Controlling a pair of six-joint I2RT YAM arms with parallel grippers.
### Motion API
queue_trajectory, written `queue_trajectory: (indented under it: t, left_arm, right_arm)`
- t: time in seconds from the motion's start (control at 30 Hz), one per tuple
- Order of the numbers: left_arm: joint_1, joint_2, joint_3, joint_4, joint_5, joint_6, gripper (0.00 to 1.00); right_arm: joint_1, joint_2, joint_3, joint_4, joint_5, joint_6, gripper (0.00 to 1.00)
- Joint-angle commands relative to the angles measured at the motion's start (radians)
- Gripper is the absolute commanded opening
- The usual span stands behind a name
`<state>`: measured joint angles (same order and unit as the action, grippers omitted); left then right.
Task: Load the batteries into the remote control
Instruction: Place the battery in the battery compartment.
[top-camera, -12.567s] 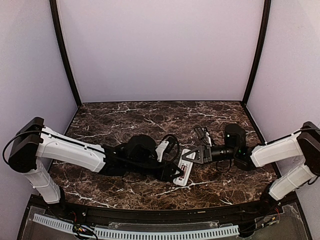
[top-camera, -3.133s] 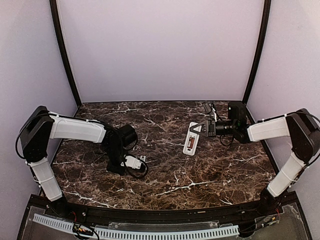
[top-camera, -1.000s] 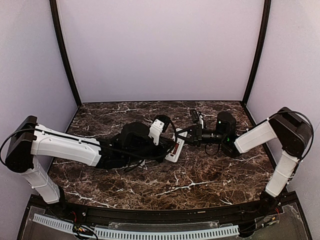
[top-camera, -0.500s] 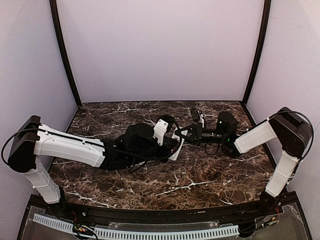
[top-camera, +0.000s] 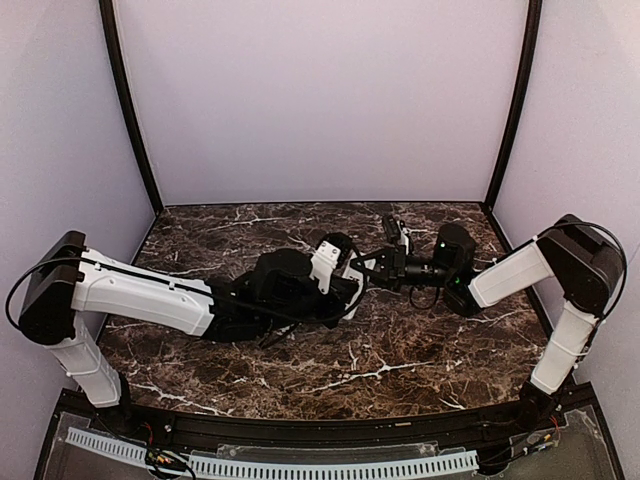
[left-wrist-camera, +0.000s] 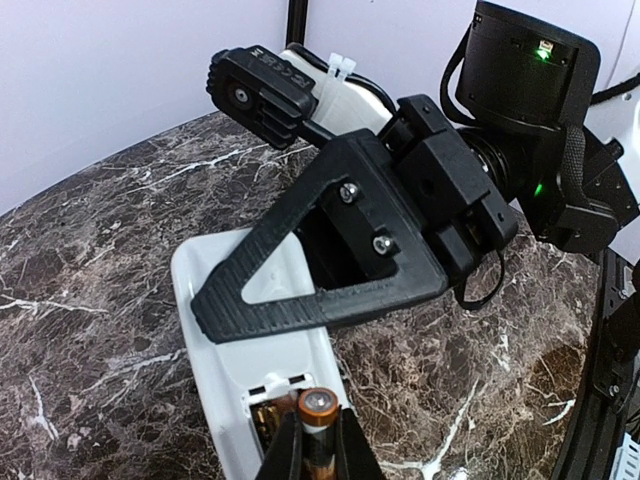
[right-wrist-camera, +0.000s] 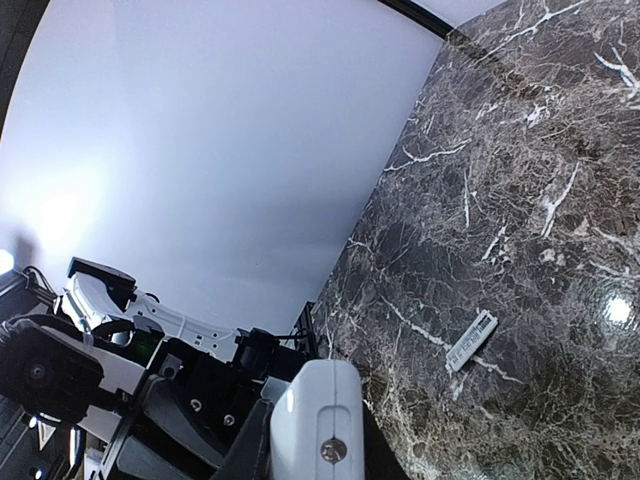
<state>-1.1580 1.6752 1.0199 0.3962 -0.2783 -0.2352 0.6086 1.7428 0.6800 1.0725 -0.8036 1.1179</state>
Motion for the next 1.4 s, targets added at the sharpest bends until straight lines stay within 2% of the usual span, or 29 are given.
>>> queue_trajectory:
  t: [0.0,0.23,0.4,0.73,0.8,0.83,0.87,0.9,1.03,1.13,1.27,1.37]
  left_arm:
    - [-0.003,0.017,0.025,0.000,0.030,0.014,0.08]
    - [-0.003,0.021,0.021,0.005,0.019,0.025,0.12]
    - [-0.003,0.017,0.023,-0.018,0.006,0.028,0.26]
    - [-0.003,-0.017,0.019,-0.028,0.021,0.048,0.38]
    - [-0.003,-0.034,0.019,-0.031,0.019,0.069,0.45]
    - [-0.003,-0.050,0.017,-0.035,0.010,0.086,0.54]
    - [-0.003,-0.059,0.014,-0.036,0.007,0.096,0.57]
    - [-0.003,-0.076,0.013,-0.042,-0.002,0.116,0.65]
    - [-0.003,-0.117,0.015,-0.080,0.009,0.188,0.78]
    - [-0.003,-0.150,0.014,-0.125,0.024,0.237,0.82]
    - [-0.003,-0.229,-0.012,-0.205,0.094,0.432,0.84]
    - [-0.002,-0.289,-0.025,-0.291,0.204,0.576,0.82]
  right_arm:
    - [0.010,0.008,0.004,0.080,-0.007,0.019,0.00]
    - [0.011,0.001,0.000,0.072,-0.005,0.017,0.00]
    - [0.011,0.001,0.002,0.069,-0.010,0.016,0.00]
    - [0.011,0.010,0.011,0.048,-0.019,0.002,0.00]
    - [0.010,0.017,0.016,0.043,-0.029,0.001,0.00]
    - [0.010,0.018,0.016,0.039,-0.035,-0.001,0.00]
    - [0.011,0.020,0.017,0.034,-0.039,-0.006,0.00]
    - [0.010,0.021,0.018,0.025,-0.045,-0.012,0.00]
    - [0.011,0.017,0.015,-0.003,-0.062,-0.032,0.00]
    - [0.011,0.017,0.015,-0.009,-0.076,-0.036,0.00]
    - [0.011,0.013,0.018,-0.040,-0.105,-0.051,0.00]
    - [0.012,0.008,0.024,-0.075,-0.132,-0.073,0.00]
